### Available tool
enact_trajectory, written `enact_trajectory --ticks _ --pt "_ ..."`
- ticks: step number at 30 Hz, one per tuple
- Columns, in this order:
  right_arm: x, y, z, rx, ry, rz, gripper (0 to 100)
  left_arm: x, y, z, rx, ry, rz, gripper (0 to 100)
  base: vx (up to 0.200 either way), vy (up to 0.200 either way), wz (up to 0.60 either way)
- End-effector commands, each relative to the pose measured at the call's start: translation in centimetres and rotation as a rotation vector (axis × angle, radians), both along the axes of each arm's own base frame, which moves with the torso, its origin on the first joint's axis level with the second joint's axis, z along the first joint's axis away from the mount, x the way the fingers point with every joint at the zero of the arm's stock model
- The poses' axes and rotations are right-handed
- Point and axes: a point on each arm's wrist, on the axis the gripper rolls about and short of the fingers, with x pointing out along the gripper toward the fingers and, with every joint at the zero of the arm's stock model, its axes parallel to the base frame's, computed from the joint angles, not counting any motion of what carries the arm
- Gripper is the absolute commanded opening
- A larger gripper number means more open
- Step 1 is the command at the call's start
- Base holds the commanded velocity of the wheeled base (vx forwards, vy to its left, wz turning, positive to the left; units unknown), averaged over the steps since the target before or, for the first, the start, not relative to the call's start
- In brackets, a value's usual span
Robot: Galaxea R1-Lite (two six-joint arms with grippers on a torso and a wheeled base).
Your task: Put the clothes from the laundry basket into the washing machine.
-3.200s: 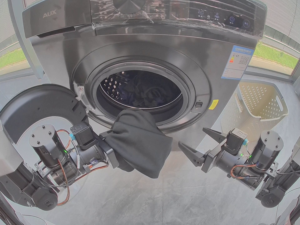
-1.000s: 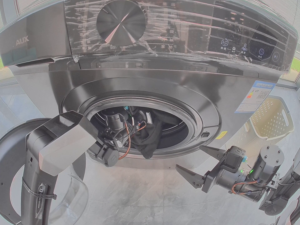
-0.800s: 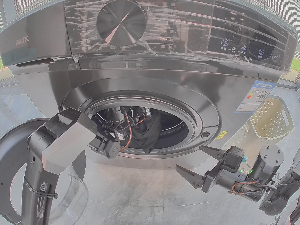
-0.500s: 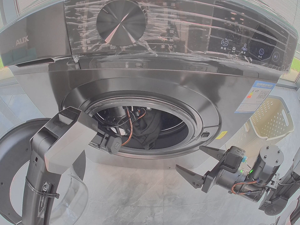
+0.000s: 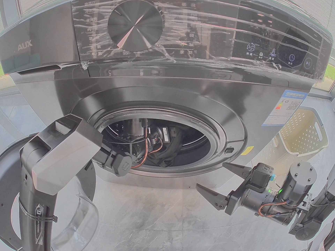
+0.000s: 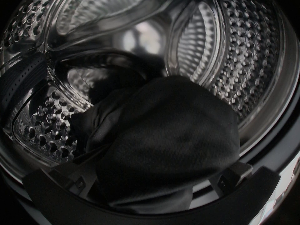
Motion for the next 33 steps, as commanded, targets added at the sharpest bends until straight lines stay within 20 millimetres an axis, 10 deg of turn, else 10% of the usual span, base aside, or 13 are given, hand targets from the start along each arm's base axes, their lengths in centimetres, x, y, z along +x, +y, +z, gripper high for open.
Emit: enact_trajectory --ticks 1,10,11,33 --pt "0.0 0.0 0.0 0.000 0.000 0.001 100 -1.1 0.0 -0.7 0.057 0.040 -0.019 100 0.000 0.000 0.00" --pt "0.1 0.2 -0.2 -0.005 0.005 0.001 100 -1.4 0.5 -3.1 0.159 0.121 -0.040 100 0.000 0.000 0.00" --pt "0.1 0.2 -0.2 -0.004 0.006 0.001 100 -1.3 0.5 -3.4 0.168 0.120 -0.043 0 0.000 0.000 0.00" --pt "0.1 0.6 0.0 0.006 -0.004 0.012 100 5.1 -1.3 2.6 -0.126 -0.223 0.075 0 0.000 0.000 0.00"
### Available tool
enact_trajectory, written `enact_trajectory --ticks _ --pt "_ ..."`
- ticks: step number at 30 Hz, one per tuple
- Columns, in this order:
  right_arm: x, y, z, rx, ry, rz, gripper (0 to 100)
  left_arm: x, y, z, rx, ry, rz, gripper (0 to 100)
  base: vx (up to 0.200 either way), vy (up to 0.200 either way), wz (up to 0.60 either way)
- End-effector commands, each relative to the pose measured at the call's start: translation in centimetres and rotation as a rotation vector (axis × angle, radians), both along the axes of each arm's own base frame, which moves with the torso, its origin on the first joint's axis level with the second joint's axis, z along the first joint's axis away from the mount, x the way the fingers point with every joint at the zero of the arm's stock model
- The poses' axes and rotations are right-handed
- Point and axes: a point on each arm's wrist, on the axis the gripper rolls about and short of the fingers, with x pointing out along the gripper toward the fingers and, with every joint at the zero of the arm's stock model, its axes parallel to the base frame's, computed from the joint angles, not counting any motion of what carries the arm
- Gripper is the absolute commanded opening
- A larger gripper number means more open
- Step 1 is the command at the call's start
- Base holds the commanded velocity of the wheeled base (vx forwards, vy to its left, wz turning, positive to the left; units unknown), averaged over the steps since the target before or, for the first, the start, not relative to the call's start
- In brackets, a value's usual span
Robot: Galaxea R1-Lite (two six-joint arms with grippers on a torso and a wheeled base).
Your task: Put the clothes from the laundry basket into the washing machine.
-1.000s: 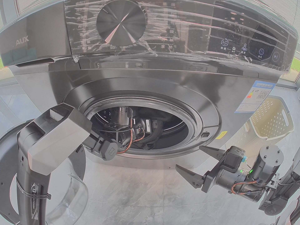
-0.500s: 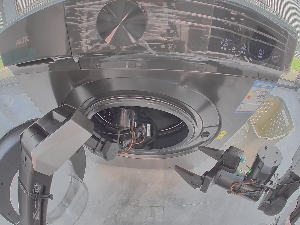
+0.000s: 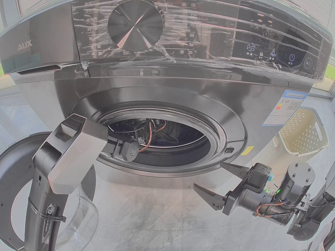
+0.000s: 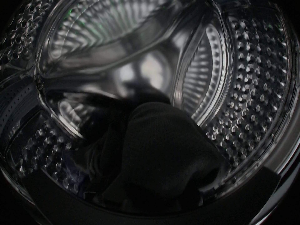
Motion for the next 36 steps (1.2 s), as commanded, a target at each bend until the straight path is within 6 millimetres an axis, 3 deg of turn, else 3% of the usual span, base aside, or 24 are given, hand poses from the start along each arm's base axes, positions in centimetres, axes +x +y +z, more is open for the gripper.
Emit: enact_trajectory --ticks 1,6,7,11,15,22,26,36 --pt "0.0 0.1 0.0 0.002 -0.002 0.003 100 1.1 -0.3 -0.6 -0.027 -0.039 0.015 0 0.000 0.000 0.00" --pt "0.0 0.1 0.0 0.002 -0.002 0.005 100 1.2 -0.6 -0.9 -0.033 -0.053 0.012 0 0.000 0.000 0.00" --pt "0.0 0.1 0.0 0.002 -0.002 0.005 100 1.2 -0.6 -0.9 -0.035 -0.057 0.010 100 0.000 0.000 0.00" --pt "0.0 0.1 0.1 0.003 -0.003 0.003 100 1.1 -0.7 -0.7 -0.041 -0.063 0.007 100 0.000 0.000 0.00" --pt "0.0 0.1 0.0 0.002 -0.002 0.003 100 0.4 -0.6 -1.8 -0.008 -0.004 0.020 100 0.000 0.000 0.00" --pt "0.0 0.0 0.0 0.001 0.000 0.002 100 -3.3 0.2 -1.9 0.135 0.081 -0.002 100 0.000 0.000 0.00" --pt "0.0 0.0 -0.1 -0.001 0.002 0.002 100 -4.1 1.1 -2.3 0.213 0.135 0.006 100 0.000 0.000 0.00" --pt "0.0 0.0 0.0 0.001 0.002 0.000 100 -8.3 1.6 -0.1 0.245 0.168 -0.058 100 0.000 0.000 0.00"
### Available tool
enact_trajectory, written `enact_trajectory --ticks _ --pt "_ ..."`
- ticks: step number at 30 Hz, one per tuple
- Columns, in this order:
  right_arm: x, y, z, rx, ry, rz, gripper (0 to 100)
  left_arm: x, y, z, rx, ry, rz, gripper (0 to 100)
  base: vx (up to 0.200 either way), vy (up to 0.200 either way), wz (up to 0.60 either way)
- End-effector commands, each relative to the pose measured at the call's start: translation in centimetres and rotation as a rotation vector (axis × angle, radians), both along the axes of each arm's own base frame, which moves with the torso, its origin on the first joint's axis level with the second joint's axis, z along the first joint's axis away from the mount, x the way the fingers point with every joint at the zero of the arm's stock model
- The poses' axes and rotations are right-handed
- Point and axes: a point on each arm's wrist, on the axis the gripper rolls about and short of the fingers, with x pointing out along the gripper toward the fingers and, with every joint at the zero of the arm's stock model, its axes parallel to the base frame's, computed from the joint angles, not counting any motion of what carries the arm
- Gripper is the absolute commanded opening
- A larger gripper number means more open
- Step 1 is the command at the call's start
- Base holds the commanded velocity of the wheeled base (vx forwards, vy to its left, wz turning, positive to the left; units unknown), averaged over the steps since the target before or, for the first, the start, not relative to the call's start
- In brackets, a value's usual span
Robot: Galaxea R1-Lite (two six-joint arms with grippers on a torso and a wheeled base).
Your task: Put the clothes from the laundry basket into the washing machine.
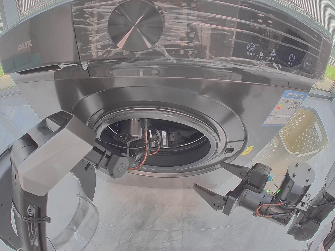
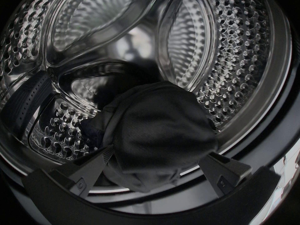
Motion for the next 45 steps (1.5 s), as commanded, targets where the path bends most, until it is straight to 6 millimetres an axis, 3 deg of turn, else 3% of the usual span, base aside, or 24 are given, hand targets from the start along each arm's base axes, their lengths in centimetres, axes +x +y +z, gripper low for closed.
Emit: enact_trajectory --ticks 1,20,28,30,37,41,45 --pt "0.0 0.0 0.0 0.001 0.000 0.002 100 -2.9 0.1 2.0 0.000 0.005 -0.049 100 0.000 0.000 0.00" --pt "-0.2 -0.2 0.0 -0.003 0.005 0.001 100 -8.4 1.6 -0.9 0.080 0.091 -0.126 100 0.000 0.000 0.00" --pt "-1.4 -1.3 0.4 -0.003 0.003 0.001 100 -14.7 2.0 -0.8 0.076 0.087 -0.235 100 0.000 0.000 0.00" --pt "-1.6 -1.5 0.5 0.000 0.001 0.001 100 -15.3 2.0 -0.9 0.071 0.081 -0.247 100 0.000 0.000 0.00" --pt "-4.2 -4.1 1.7 0.028 -0.027 -0.004 100 -20.3 2.4 -1.2 0.016 0.003 -0.353 100 0.000 0.000 0.00" --pt "-4.9 -5.3 1.7 0.028 -0.025 -0.019 100 -21.8 2.9 -1.3 -0.011 -0.026 -0.378 100 0.000 0.000 0.00" --pt "-5.4 -6.2 3.0 0.079 -0.084 -0.042 100 -22.2 3.9 0.5 -0.091 -0.121 -0.348 100 0.000 0.000 0.00"
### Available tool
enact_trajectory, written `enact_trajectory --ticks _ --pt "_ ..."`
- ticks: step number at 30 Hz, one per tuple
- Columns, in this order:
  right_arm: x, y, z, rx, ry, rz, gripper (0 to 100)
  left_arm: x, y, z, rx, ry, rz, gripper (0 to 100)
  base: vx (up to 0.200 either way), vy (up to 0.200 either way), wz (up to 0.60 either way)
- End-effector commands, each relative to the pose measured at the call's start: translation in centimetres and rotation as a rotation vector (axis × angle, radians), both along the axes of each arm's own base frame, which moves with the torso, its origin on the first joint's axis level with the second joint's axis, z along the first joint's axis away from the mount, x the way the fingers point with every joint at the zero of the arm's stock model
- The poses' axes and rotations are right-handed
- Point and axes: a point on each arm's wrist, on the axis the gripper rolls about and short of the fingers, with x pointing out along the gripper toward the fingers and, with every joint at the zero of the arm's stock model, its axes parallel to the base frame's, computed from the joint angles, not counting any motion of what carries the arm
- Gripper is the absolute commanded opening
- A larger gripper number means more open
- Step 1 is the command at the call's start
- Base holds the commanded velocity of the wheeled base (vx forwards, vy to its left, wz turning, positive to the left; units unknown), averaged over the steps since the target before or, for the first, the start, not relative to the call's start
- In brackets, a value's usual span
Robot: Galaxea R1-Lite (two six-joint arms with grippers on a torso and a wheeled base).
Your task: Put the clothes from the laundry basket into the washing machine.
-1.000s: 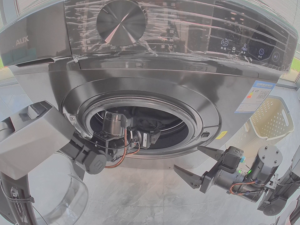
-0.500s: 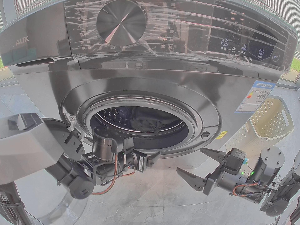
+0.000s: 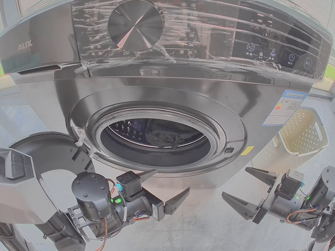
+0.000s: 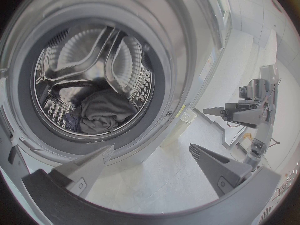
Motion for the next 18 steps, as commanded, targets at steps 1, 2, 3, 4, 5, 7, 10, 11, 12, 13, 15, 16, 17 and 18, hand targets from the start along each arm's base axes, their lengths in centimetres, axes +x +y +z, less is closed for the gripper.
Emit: enact_trajectory --ticks 1,2,3,4,5,7,10,11,12,13,15,16,17,18 --pt "-1.2 -2.3 1.8 0.071 -0.080 -0.052 100 -1.8 1.7 1.6 -0.056 -0.038 0.003 100 0.000 0.000 0.00" --pt "-1.1 -2.4 1.9 0.073 -0.082 -0.059 100 -1.9 1.9 1.8 -0.059 -0.042 0.006 100 0.000 0.000 0.00" --pt "-0.9 -3.0 2.1 0.080 -0.093 -0.100 100 -2.4 2.7 2.5 -0.070 -0.055 0.018 100 0.000 0.000 0.00" --pt "-0.7 -3.6 2.3 0.086 -0.103 -0.134 100 -2.8 3.2 2.9 -0.078 -0.062 0.018 100 0.000 0.000 0.00" --pt "-0.6 -4.1 2.5 0.091 -0.115 -0.166 100 -3.3 3.6 3.4 -0.090 -0.074 0.018 100 0.000 0.000 0.00" --pt "-0.4 -4.9 2.7 0.092 -0.119 -0.218 100 -4.0 4.6 4.2 -0.109 -0.090 0.027 100 0.000 0.000 0.00" --pt "0.0 -6.0 2.7 0.084 -0.119 -0.294 100 -4.5 6.3 4.9 -0.107 -0.095 0.085 100 0.000 0.000 0.00" --pt "0.0 -6.3 2.8 0.087 -0.124 -0.313 100 -4.6 6.8 5.1 -0.108 -0.098 0.108 100 0.000 0.000 0.00" --pt "-0.1 -6.7 3.0 0.090 -0.133 -0.328 100 -4.9 7.4 5.2 -0.109 -0.101 0.129 100 0.000 0.000 0.00" --pt "-0.4 -6.9 3.2 0.095 -0.145 -0.337 100 -5.3 7.9 5.4 -0.115 -0.110 0.145 100 0.000 0.000 0.00" --pt "-0.6 -7.1 3.3 0.091 -0.147 -0.342 100 -5.7 8.3 5.6 -0.119 -0.119 0.151 100 0.000 0.000 0.00" --pt "-1.1 -7.4 3.4 0.079 -0.148 -0.352 100 -6.4 9.3 6.1 -0.137 -0.148 0.166 100 -0.200 0.000 0.00" --pt "-1.6 -7.6 3.4 0.070 -0.142 -0.375 100 -6.8 9.9 6.3 -0.135 -0.162 0.176 100 -0.200 0.000 0.00" --pt "-1.9 -7.7 3.4 0.065 -0.138 -0.389 100 -7.0 10.2 6.3 -0.129 -0.169 0.184 100 -0.200 0.000 0.00"
